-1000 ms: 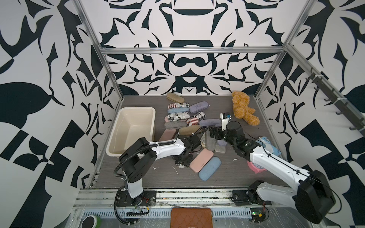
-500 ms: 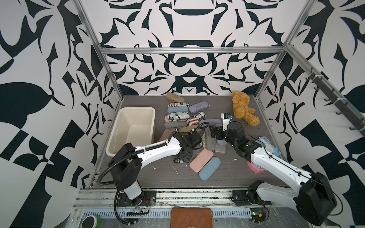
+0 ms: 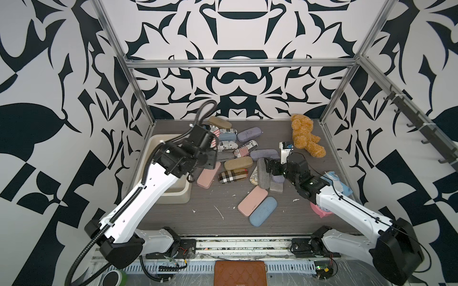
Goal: Put the glasses cases into the storage boxes
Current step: Place the glasses case in the storage box.
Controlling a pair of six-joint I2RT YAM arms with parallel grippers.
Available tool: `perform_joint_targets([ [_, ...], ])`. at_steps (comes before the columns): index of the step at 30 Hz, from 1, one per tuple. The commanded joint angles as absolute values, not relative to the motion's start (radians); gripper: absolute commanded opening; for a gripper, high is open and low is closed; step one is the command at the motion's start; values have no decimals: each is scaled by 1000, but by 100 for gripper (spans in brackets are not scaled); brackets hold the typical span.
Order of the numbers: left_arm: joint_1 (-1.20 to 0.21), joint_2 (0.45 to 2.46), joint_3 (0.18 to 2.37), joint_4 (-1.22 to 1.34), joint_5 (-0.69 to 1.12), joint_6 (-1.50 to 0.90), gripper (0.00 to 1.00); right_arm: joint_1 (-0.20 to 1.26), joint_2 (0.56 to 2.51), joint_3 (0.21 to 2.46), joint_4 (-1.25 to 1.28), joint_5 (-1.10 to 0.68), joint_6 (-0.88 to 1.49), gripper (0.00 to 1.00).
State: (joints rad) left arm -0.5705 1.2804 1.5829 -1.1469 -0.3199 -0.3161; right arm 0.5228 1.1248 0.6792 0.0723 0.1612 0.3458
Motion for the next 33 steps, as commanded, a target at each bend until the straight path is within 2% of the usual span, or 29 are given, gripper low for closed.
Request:
perform_joint_targets([
  [1,-391,1306,1558,-1241,-257,-183,52,517,1121,680,111,162,361,90],
  [7,-282,1358,1492,-1193,-345,-152,55,514,1138,678,126,142,374,90],
  [9,-210,1410,1482,-1196,-250,-156,54,514,1144,677,132,131,379,89],
  [14,-176,1532,1462,-1194,-271,-139,54,510,1134,674,132,125,384,89],
  [19,-131,1688,1567,-1212,-192,-85,53,508,1119,669,138,110,393,89],
  [21,-107,1741,1598,-1216,-244,-75,53,503,1113,665,139,105,399,89],
  [23,-67,1784,1619,-1208,-156,-51,53,502,1107,663,140,99,403,89],
  [25,-54,1829,1634,-1223,-149,-33,53,498,1103,660,147,94,405,89],
  [31,-40,1897,1610,-1203,-163,-30,54,490,1090,655,147,88,411,89],
  [33,-41,1889,1583,-1178,-134,-29,60,487,1086,653,147,83,414,89],
])
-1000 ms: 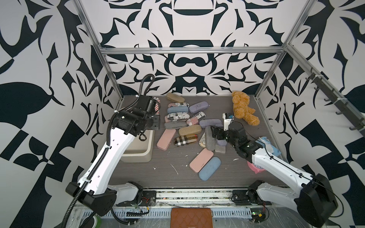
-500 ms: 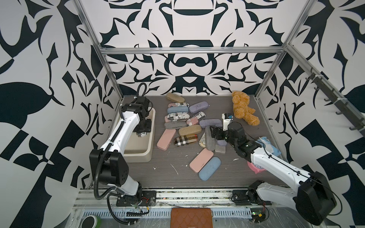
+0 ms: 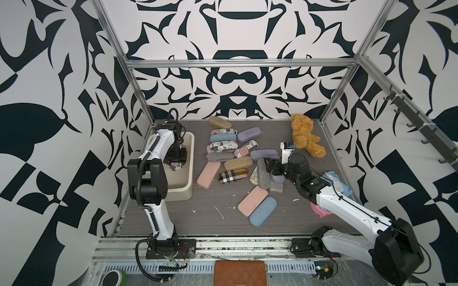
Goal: Put the glasses cases into the storage boxes
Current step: Place the glasses case in the storage box.
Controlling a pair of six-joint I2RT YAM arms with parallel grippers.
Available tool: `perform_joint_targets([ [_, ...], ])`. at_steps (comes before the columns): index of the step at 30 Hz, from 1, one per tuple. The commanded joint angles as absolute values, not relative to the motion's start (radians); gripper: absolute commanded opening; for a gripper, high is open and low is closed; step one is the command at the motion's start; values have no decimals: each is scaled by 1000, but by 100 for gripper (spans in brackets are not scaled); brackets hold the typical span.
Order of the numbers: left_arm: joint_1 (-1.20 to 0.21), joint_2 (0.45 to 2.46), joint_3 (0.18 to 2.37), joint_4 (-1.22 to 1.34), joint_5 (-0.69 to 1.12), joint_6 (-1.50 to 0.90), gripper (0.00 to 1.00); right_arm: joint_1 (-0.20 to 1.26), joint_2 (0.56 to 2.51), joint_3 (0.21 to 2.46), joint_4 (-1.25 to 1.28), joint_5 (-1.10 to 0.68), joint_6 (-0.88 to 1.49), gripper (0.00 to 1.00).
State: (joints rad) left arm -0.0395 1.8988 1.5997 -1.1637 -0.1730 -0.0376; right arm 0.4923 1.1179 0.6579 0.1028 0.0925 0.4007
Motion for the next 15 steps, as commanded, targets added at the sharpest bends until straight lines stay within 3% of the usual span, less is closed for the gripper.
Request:
perform_joint_targets([
  [1,-41,1888,1577,-1167,-122,-31,63,487,1086,653,146,81,413,89],
  [8,-47,1941,1574,-1144,-71,-55,66,485,1095,657,146,80,412,89],
  [15,-51,1919,1554,-1113,-98,-56,80,482,1075,653,138,84,400,92],
])
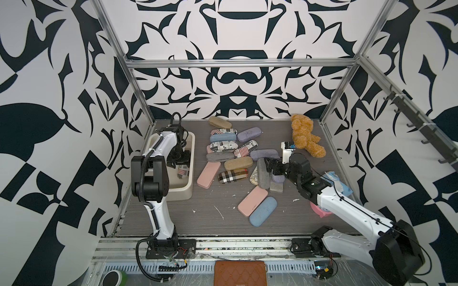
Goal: Put the glasses cases into the storage boxes
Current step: Place the glasses case in the storage box, then adjust the glasses case at the center of the board.
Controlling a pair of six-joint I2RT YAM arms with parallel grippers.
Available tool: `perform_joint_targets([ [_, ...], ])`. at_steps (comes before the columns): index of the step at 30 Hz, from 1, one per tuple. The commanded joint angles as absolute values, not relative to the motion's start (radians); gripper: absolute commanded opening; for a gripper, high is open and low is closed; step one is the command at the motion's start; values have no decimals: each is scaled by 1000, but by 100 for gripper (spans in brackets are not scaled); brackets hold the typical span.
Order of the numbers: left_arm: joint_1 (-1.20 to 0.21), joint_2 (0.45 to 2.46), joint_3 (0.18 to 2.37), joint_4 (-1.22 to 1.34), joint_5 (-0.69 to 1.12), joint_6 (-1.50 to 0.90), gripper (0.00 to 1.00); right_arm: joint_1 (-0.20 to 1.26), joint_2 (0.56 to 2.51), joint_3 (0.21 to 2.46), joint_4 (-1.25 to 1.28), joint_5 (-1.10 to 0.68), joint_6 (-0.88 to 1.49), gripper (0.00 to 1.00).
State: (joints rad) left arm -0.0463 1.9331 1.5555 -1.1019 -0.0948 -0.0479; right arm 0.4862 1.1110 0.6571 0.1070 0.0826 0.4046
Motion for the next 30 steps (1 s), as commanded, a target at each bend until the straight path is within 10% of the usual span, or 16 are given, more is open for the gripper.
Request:
perform_joint_targets([
  [1,-51,1916,1565,-1120,-105,-63,83,481,1075,653,138,83,400,93],
  [13,-155,1621,1913,-1221,-333,-135,86,481,1078,659,132,79,399,92],
  [22,-668,1592,1673,-1038,-278,-153,83,480,1038,620,138,244,462,91],
  [30,-770,1797,1610,-843,-136,-200,84,473,1000,553,176,356,522,90],
])
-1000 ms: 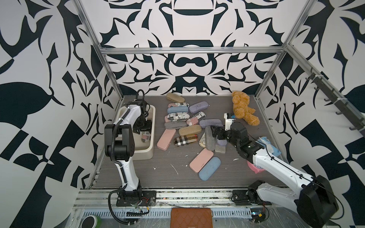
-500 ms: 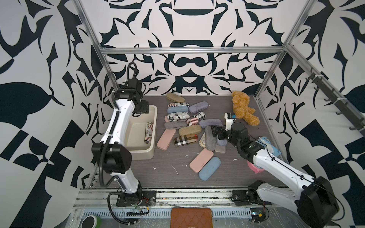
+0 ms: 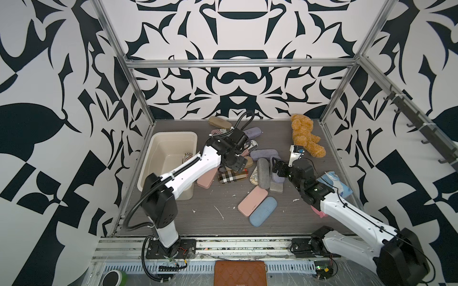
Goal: Put the glasses cases into the storage boxes
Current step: Adjust the glasses case at the center of the board.
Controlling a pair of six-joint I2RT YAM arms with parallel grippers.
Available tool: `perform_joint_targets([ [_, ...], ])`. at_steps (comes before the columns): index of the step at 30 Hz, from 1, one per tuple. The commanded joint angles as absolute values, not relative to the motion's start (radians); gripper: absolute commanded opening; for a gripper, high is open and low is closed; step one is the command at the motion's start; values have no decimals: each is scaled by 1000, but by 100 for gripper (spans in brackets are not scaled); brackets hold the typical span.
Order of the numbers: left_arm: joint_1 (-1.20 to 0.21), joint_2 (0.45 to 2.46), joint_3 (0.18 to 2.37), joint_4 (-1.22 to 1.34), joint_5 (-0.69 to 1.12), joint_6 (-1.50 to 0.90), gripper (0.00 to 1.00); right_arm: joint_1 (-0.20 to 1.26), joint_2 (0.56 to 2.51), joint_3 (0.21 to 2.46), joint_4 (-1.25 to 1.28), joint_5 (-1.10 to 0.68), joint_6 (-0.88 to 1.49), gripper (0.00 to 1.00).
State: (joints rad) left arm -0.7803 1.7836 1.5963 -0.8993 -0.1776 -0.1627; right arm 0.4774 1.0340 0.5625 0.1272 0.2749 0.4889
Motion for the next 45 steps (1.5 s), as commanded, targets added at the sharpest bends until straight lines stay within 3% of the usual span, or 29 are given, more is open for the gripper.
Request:
perform_joint_targets([
  [1,-770,1829,1618,-845,-132,-197,84,473,994,543,187,362,523,90],
  [3,-769,1893,1617,-862,-144,-188,84,471,989,531,201,364,527,90],
  [5,-749,1941,1594,-850,-154,-174,91,471,995,532,204,351,528,90],
  [10,-637,1966,1465,-647,84,-194,95,471,1015,539,195,355,525,94],
  [16,-650,2012,1475,-694,83,-166,91,471,1016,537,200,354,513,94],
  [25,-777,1931,1364,-767,7,-268,90,471,1021,537,202,360,505,94],
  [33,-803,1859,1318,-798,-2,-362,91,471,1031,542,206,342,506,93],
  [37,-805,1909,1387,-858,-117,-403,90,471,1026,541,203,339,507,93],
  [45,-836,2025,1504,-906,-136,-437,86,471,1023,544,198,337,507,93],
])
